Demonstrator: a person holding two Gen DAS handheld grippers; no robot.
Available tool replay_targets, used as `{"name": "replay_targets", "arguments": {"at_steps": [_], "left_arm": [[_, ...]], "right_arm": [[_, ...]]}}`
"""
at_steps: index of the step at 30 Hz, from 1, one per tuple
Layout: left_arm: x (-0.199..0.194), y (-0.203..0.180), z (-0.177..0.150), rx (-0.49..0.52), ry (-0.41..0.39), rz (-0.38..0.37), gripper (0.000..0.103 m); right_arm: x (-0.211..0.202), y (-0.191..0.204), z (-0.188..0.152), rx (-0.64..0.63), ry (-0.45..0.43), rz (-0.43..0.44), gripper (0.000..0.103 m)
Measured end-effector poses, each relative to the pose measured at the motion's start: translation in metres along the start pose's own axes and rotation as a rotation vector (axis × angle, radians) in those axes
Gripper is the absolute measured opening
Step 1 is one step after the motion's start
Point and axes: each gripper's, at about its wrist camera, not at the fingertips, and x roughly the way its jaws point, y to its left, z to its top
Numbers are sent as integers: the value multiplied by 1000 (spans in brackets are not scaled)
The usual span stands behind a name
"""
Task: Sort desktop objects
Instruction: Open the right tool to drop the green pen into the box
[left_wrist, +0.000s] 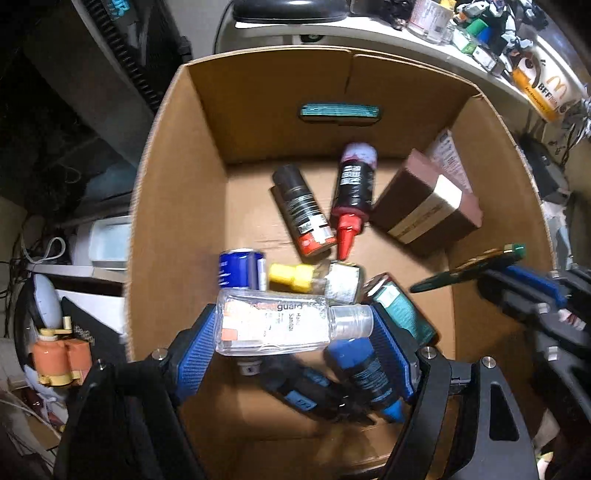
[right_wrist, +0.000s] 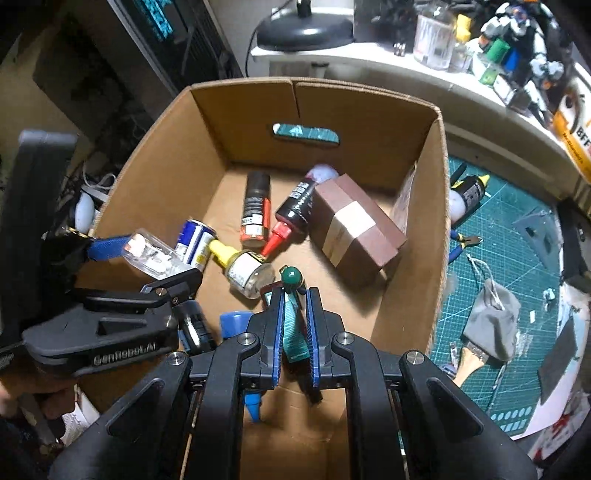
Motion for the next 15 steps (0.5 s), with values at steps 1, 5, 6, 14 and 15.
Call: {"name": "replay_targets", "arguments": {"at_steps": [1,5,6,14,15], "left_arm": [[1,-1,2,2,1,10,79],[7,-7,8,10,6,49,79],[9,-9,9,12,7,58,79],[22,-18,25,13,23,98,79],[27,-18,27,10,35,91,80]], "right_arm": [[3,0,2,-1,9,-2,11],[18,0,9,-5,51,-5,11],[22,0,11,-6,60,-6,11],[43,-7,26,-1,103,-3,11],[46,-8,28,2,110,-5,11]]}}
